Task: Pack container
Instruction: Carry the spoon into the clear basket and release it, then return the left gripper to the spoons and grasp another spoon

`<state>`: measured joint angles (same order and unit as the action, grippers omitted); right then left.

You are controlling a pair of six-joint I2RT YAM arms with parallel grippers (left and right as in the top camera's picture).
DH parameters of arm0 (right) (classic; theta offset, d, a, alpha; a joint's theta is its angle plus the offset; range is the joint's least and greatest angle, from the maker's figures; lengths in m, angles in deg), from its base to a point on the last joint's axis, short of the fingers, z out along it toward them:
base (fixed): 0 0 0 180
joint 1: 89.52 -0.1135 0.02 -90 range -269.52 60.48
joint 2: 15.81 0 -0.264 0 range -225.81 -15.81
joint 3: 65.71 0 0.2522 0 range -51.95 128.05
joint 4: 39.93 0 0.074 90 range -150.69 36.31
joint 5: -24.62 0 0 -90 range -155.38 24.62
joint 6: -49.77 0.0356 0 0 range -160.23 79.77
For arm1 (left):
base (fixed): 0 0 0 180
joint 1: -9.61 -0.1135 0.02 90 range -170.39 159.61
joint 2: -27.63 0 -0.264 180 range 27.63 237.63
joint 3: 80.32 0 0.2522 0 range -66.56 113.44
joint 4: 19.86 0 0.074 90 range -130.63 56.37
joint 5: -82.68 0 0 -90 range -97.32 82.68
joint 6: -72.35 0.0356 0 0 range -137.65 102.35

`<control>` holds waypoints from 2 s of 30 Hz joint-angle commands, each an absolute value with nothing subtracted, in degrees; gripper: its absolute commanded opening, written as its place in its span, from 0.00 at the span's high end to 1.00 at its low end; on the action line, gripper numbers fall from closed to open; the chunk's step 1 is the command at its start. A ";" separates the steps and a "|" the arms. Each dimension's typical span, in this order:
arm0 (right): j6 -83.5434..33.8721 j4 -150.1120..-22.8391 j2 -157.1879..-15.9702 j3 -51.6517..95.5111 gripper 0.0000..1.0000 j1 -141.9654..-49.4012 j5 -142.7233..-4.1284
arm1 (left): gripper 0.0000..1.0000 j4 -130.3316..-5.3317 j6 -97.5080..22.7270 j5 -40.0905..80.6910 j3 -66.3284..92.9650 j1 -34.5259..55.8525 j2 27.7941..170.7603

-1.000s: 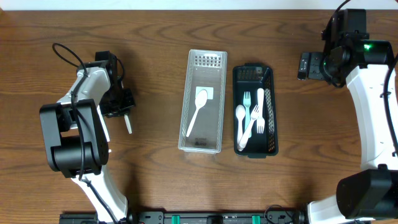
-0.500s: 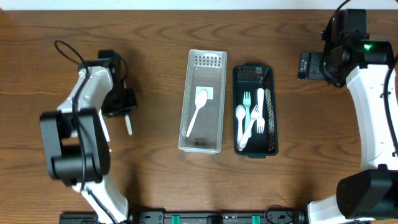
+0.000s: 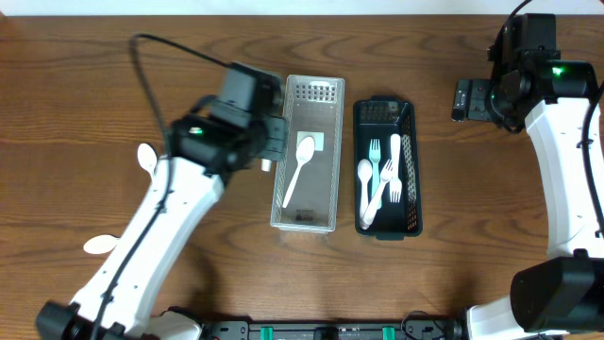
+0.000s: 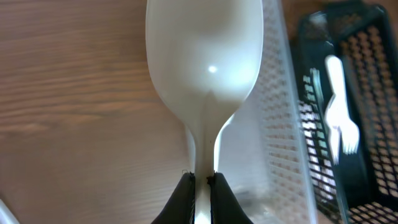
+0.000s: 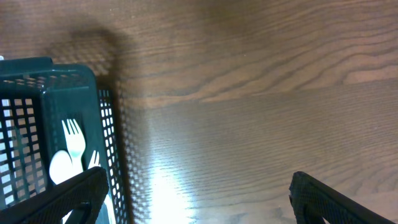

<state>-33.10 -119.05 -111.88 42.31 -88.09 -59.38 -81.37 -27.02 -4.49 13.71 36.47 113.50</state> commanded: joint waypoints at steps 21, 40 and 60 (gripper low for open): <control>-33.53 -119.23 -111.83 42.03 0.03 -87.91 -59.16 | 0.33 -82.20 -28.48 -9.47 16.09 34.76 116.40; -33.67 -118.86 -111.83 42.03 0.03 -87.91 -59.16 | 0.22 -89.11 -38.65 -9.47 10.28 -8.17 119.68; -34.12 -119.03 -111.83 42.03 0.03 -87.91 -57.63 | 0.18 -82.97 -22.56 -1.69 10.26 -8.47 144.07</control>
<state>-33.32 -119.01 -111.88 42.27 -88.09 -58.42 -82.97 -24.99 -4.25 10.65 -8.39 142.48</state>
